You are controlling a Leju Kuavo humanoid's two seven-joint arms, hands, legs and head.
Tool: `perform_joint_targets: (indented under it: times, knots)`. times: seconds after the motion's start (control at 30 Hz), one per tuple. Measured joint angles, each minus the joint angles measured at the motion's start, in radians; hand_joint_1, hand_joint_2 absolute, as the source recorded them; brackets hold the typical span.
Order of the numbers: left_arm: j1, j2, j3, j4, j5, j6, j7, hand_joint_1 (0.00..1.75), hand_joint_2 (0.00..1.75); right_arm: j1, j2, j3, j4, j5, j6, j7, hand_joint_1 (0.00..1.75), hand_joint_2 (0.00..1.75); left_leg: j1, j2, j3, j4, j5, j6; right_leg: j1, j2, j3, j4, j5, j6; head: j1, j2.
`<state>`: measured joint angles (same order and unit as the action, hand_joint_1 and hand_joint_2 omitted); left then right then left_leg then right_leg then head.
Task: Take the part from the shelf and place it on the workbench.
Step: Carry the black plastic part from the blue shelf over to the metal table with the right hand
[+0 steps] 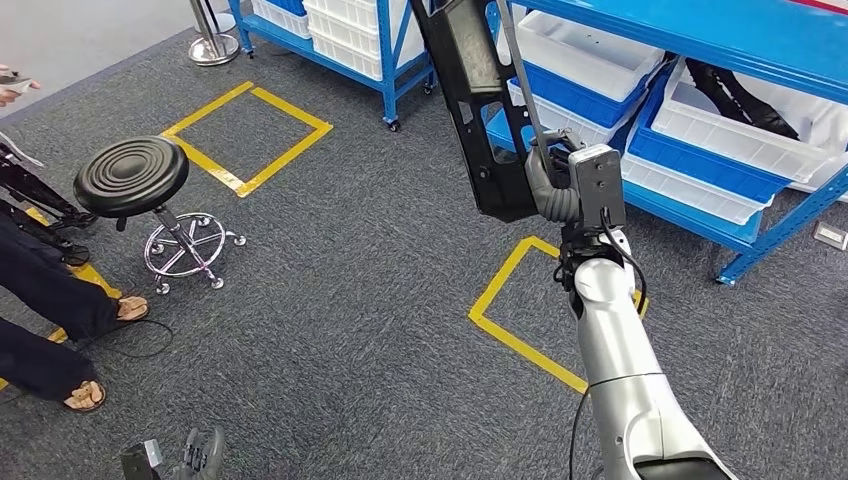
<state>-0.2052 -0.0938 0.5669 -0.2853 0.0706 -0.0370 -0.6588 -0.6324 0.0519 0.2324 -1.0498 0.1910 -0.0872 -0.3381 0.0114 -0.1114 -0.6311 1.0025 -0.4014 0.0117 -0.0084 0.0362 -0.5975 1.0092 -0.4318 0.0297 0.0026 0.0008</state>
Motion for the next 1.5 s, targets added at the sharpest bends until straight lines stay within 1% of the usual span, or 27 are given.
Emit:
perform_joint_targets:
  times: [0.07, 0.1, 0.13, 0.2, 0.27, 0.3, 0.33, 0.4, 0.47, 0.53, 0.6, 0.63, 0.7, 0.77, 0.8, 0.83, 0.9, 0.93, 1.0, 1.07, 1.13, 1.2, 1.27, 1.3, 1.37, 1.43, 1.5]
  knots:
    - [0.003, 0.000, 0.000, 0.000, 0.000, 0.000, 0.000, 0.00, 1.75, 0.002, 0.001, 0.000, -0.014, 0.000, 0.000, 0.003, 1.75, 1.75, 0.001, 0.001, -0.005, 0.003, -0.003, -0.010, -0.008, -0.016, 0.003, -0.006, 0.005, -0.015, 0.000, 0.000]
    - [0.003, 0.000, 0.000, 0.000, 0.000, 0.000, 0.000, 0.00, 1.75, 0.002, 0.002, 0.000, -0.021, 0.000, 0.000, 0.004, 1.75, 1.75, 0.000, 0.021, -0.015, 0.024, -0.018, -0.015, -0.012, -0.025, 0.005, -0.010, 0.007, -0.024, -0.003, 0.000]
    - [0.003, 0.001, 0.000, 0.000, 0.000, 0.000, 0.000, 0.00, 1.75, 0.002, 0.004, -0.001, -0.030, -0.002, 0.001, 0.005, 1.75, 1.75, -0.001, 0.047, -0.035, 0.067, -0.044, -0.019, -0.015, -0.033, 0.007, -0.014, 0.008, -0.032, -0.007, 0.000]
    - [0.003, 0.001, 0.000, 0.000, 0.001, 0.002, 0.002, 0.00, 1.75, 0.002, 0.005, -0.004, -0.053, -0.014, 0.006, 0.009, 1.75, 1.75, 0.000, 0.094, -0.101, 0.205, -0.111, -0.027, -0.011, -0.051, 0.009, -0.014, 0.007, -0.042, -0.013, 0.000]
    - [0.004, 0.001, 0.000, 0.000, 0.001, 0.003, 0.004, 0.00, 1.75, 0.001, 0.005, -0.008, -0.089, -0.034, 0.013, 0.021, 1.75, 1.75, 0.004, 0.107, -0.147, 0.295, -0.137, -0.033, -0.008, -0.070, 0.008, -0.014, 0.006, -0.043, -0.015, 0.000]
    - [0.004, 0.001, 0.000, -0.001, 0.001, 0.003, 0.004, 0.00, 1.75, -0.001, 0.005, -0.009, -0.112, -0.042, 0.016, 0.032, 1.75, 1.75, 0.005, 0.110, -0.141, 0.282, -0.122, -0.033, -0.008, -0.080, 0.008, -0.014, 0.006, -0.043, -0.015, 0.000]
    - [0.004, 0.001, 0.000, -0.001, 0.000, 0.003, 0.005, 0.00, 1.75, -0.006, 0.006, -0.010, -0.137, -0.048, 0.017, 0.045, 1.75, 1.75, 0.006, 0.118, -0.113, 0.230, -0.093, -0.032, -0.007, -0.090, 0.010, -0.014, 0.005, -0.042, -0.015, 0.000]
    - [0.002, 0.001, 0.000, -0.002, -0.004, 0.003, 0.005, 0.00, 1.75, -0.023, 0.006, -0.011, -0.188, -0.054, 0.018, 0.072, 1.75, 1.75, 0.002, 0.158, -0.034, 0.085, -0.035, -0.024, -0.001, -0.108, 0.011, -0.011, 0.000, -0.037, -0.017, 0.000]
    - [-0.001, 0.001, -0.001, -0.002, -0.008, 0.002, 0.006, 0.00, 1.75, -0.046, 0.006, -0.014, -0.227, -0.054, 0.018, 0.089, 1.75, 1.75, -0.005, 0.181, 0.006, 0.009, -0.014, -0.014, 0.008, -0.125, 0.012, -0.009, -0.005, -0.028, -0.014, 0.000]
    - [-0.002, 0.001, -0.001, -0.002, -0.009, 0.000, 0.006, 0.00, 1.75, -0.064, 0.007, -0.016, -0.256, -0.051, 0.015, 0.097, 1.75, 1.75, -0.009, 0.160, 0.005, 0.001, -0.011, -0.004, 0.013, -0.145, 0.016, -0.010, -0.008, -0.019, -0.009, 0.000]
    - [-0.001, -0.001, -0.002, -0.002, -0.010, 0.000, 0.006, 0.00, 1.75, -0.077, 0.008, -0.015, -0.284, -0.039, 0.012, 0.107, 1.75, 1.75, -0.007, 0.137, 0.007, -0.006, -0.004, 0.010, 0.010, -0.127, 0.007, 0.013, -0.026, -0.012, -0.009, 0.000]
    - [-0.002, -0.002, -0.002, -0.002, -0.010, 0.000, 0.006, 0.00, 1.75, -0.082, 0.008, -0.015, -0.299, -0.029, 0.010, 0.112, 1.75, 1.75, -0.004, 0.127, 0.009, -0.010, 0.001, 0.017, 0.008, -0.104, -0.010, 0.051, -0.047, -0.012, -0.008, 0.000]
    - [-0.004, -0.004, -0.003, -0.003, -0.011, 0.000, 0.006, 0.00, 1.75, -0.089, 0.009, -0.013, -0.325, -0.007, 0.006, 0.125, 1.75, 1.75, -0.002, 0.104, 0.008, -0.011, 0.005, 0.024, 0.004, -0.055, -0.069, 0.185, -0.106, -0.019, -0.004, 0.000]
    - [-0.002, -0.006, -0.004, -0.003, -0.011, 0.000, 0.005, 0.00, 1.75, -0.085, 0.011, -0.010, -0.346, 0.009, 0.003, 0.133, 1.75, 1.75, -0.001, 0.075, 0.007, -0.010, 0.006, 0.025, 0.001, -0.041, -0.118, 0.291, -0.138, -0.014, -0.002, 0.000]
    - [-0.001, -0.007, -0.005, -0.003, -0.011, 0.000, 0.005, 0.00, 1.75, -0.081, 0.012, -0.008, -0.355, 0.015, 0.002, 0.137, 1.75, 1.75, -0.001, 0.060, 0.007, -0.010, 0.006, 0.024, -0.001, -0.039, -0.119, 0.291, -0.131, -0.007, -0.001, 0.000]
    - [-0.001, -0.008, -0.006, -0.003, -0.012, 0.000, 0.005, 0.00, 1.75, -0.078, 0.014, -0.007, -0.363, 0.019, 0.002, 0.139, 1.75, 1.75, 0.000, 0.045, 0.007, -0.009, 0.006, 0.023, -0.005, -0.037, -0.099, 0.246, -0.109, 0.003, 0.000, 0.000]
    - [-0.001, -0.009, -0.008, -0.003, -0.013, 0.000, 0.005, 0.00, 1.75, -0.077, 0.018, -0.006, -0.377, 0.023, 0.001, 0.143, 1.75, 1.75, 0.002, 0.019, 0.005, -0.004, 0.006, 0.016, -0.014, -0.012, -0.031, 0.102, -0.053, 0.019, 0.002, 0.000]
    - [-0.001, -0.010, -0.009, -0.003, -0.014, 0.000, 0.006, 0.00, 1.75, -0.077, 0.020, -0.006, -0.383, 0.023, 0.001, 0.144, 1.75, 1.75, 0.002, 0.008, 0.002, -0.001, 0.006, 0.010, -0.016, 0.000, -0.005, 0.046, -0.034, 0.022, 0.002, 0.000]
    - [0.000, -0.009, -0.010, -0.003, -0.017, -0.001, 0.006, 0.00, 1.75, -0.076, 0.024, -0.005, -0.389, 0.025, 0.000, 0.144, 1.75, 1.75, 0.002, -0.010, -0.007, 0.001, 0.009, -0.004, -0.012, 0.011, 0.011, 0.008, -0.022, 0.015, 0.002, 0.000]
    - [0.005, -0.008, -0.011, -0.004, -0.020, -0.001, 0.006, 0.00, 1.75, -0.076, 0.030, -0.004, -0.392, 0.026, 0.000, 0.145, 1.75, 1.75, 0.006, -0.015, -0.014, 0.000, 0.012, -0.015, -0.013, -0.008, 0.014, 0.006, -0.016, 0.002, 0.000, 0.000]
    - [0.007, -0.007, -0.012, -0.004, -0.022, -0.001, 0.007, 0.00, 1.75, -0.076, 0.036, -0.004, -0.395, 0.027, 0.000, 0.145, 1.75, 1.75, 0.005, 0.029, -0.035, 0.041, -0.013, -0.022, -0.017, -0.026, 0.017, 0.000, -0.011, -0.017, -0.005, 0.000]
    - [0.006, -0.008, -0.014, -0.004, -0.022, -0.001, 0.007, 0.00, 1.75, -0.075, 0.040, -0.004, -0.398, 0.027, 0.000, 0.145, 1.75, 1.75, 0.004, 0.087, -0.091, 0.158, -0.074, -0.027, -0.013, -0.045, 0.019, -0.002, -0.012, -0.033, -0.011, 0.000]
    - [0.006, -0.008, -0.015, -0.004, -0.024, -0.001, 0.008, 0.00, 1.75, -0.074, 0.041, -0.005, -0.398, 0.027, 0.000, 0.145, 1.75, 1.75, 0.007, 0.104, -0.148, 0.273, -0.115, -0.031, -0.006, -0.068, 0.019, -0.001, -0.013, -0.037, -0.013, 0.000]
    - [0.007, -0.008, -0.016, -0.004, -0.025, -0.001, 0.008, 0.00, 1.75, -0.073, 0.041, -0.006, -0.398, 0.028, -0.001, 0.145, 1.75, 1.75, 0.008, 0.108, -0.154, 0.285, -0.112, -0.031, -0.004, -0.080, 0.018, -0.001, -0.014, -0.038, -0.013, 0.000]
    - [0.006, -0.007, -0.016, -0.005, -0.028, -0.001, 0.010, 0.00, 1.75, -0.071, 0.041, -0.006, -0.398, 0.033, -0.001, 0.145, 1.75, 1.75, 0.008, 0.124, -0.103, 0.194, -0.061, -0.027, -0.002, -0.101, 0.020, -0.001, -0.016, -0.038, -0.014, 0.000]
    - [0.003, -0.007, -0.017, -0.005, -0.029, -0.001, 0.012, 0.00, 1.75, -0.071, 0.041, -0.006, -0.398, 0.038, -0.001, 0.145, 1.75, 1.75, 0.004, 0.167, -0.030, 0.062, -0.019, -0.019, 0.005, -0.120, 0.022, 0.000, -0.020, -0.033, -0.014, 0.000]
    - [0.000, -0.007, -0.018, -0.006, -0.029, 0.000, 0.014, 0.00, 1.75, -0.071, 0.041, -0.006, -0.398, 0.041, -0.001, 0.145, 1.75, 1.75, -0.004, 0.182, -0.006, 0.013, -0.010, -0.010, 0.013, -0.139, 0.023, 0.000, -0.023, -0.024, -0.010, 0.000]
